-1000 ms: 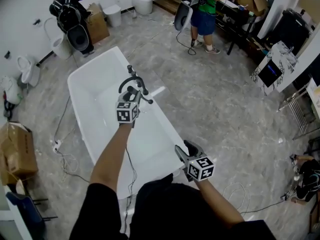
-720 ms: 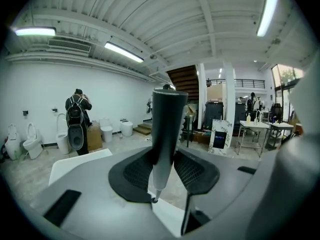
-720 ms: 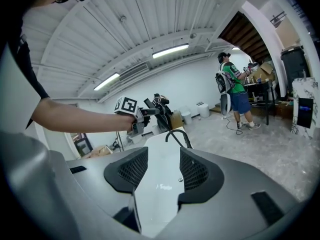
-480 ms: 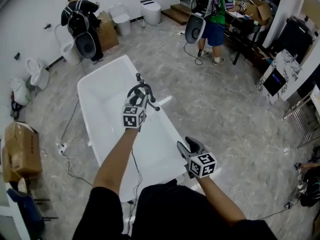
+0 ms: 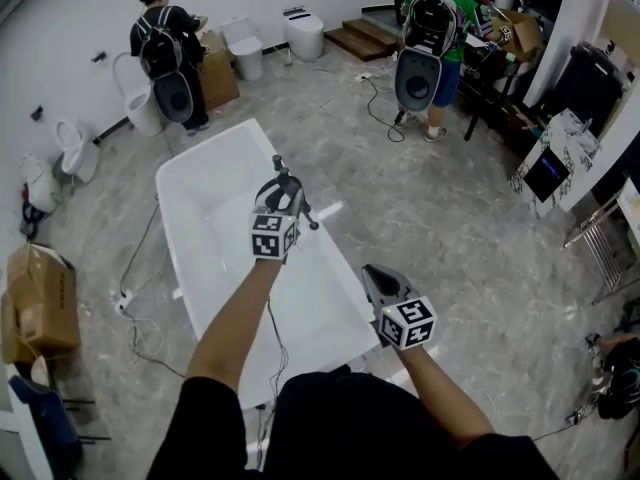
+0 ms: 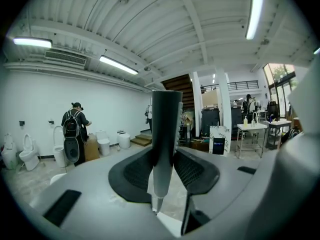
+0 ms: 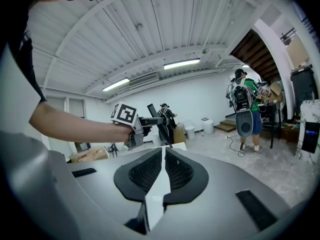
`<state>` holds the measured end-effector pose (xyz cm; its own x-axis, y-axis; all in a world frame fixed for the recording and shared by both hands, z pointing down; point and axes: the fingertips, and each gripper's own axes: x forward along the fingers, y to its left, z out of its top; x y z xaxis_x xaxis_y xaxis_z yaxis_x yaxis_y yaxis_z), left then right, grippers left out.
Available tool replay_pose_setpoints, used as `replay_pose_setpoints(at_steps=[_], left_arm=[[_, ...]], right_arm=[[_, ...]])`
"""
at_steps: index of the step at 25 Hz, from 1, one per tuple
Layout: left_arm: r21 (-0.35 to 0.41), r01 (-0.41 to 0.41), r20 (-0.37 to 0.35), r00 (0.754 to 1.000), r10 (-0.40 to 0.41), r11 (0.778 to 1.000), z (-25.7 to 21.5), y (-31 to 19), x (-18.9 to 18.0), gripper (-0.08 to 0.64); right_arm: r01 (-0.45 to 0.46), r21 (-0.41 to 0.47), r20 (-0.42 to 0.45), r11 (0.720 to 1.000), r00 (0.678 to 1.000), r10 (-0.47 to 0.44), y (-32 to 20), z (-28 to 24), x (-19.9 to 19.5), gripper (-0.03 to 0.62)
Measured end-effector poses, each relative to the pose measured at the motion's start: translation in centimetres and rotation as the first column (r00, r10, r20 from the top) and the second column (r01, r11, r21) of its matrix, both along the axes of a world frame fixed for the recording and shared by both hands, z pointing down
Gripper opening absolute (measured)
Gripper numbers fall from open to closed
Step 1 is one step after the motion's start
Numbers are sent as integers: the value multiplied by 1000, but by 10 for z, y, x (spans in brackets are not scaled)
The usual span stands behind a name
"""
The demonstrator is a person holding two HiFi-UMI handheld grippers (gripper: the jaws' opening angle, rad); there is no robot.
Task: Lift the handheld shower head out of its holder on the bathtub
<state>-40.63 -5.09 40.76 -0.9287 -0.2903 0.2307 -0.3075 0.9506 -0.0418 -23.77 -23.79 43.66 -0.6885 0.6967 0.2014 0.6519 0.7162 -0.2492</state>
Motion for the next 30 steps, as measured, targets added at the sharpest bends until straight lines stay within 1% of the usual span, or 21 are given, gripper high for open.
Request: replay_pose_setpoints(at_steps=[5, 9, 13, 21, 25, 30], left_arm=[[21, 15, 3, 1000, -15, 1000, -4, 3, -4, 127], [27, 22, 8, 1000, -22, 999, -5, 3, -6, 127], [30, 22, 9, 1000, -22, 999, -3, 5, -9, 127], [24, 6, 11, 1000, -6, 1000, -1, -4, -15, 127], [15, 3, 13, 1000, -3, 1000, 2, -7, -20, 127], [20, 13, -10, 1000, -13, 1000, 12, 0, -27, 127]], right_arm=[[-23, 15, 26, 1000, 999, 22, -2, -17, -14, 5], [-34, 13, 33, 999, 999, 34, -5, -23, -19, 5], [-46, 16, 32, 999, 998, 45, -7, -21, -21, 5], [-68, 61, 44, 996, 997, 65, -19, -22, -30, -2], [-60, 69, 52, 996, 997, 57, -22, -21, -31, -2], [-50, 79, 36, 996, 998, 47, -18, -17, -36, -2]])
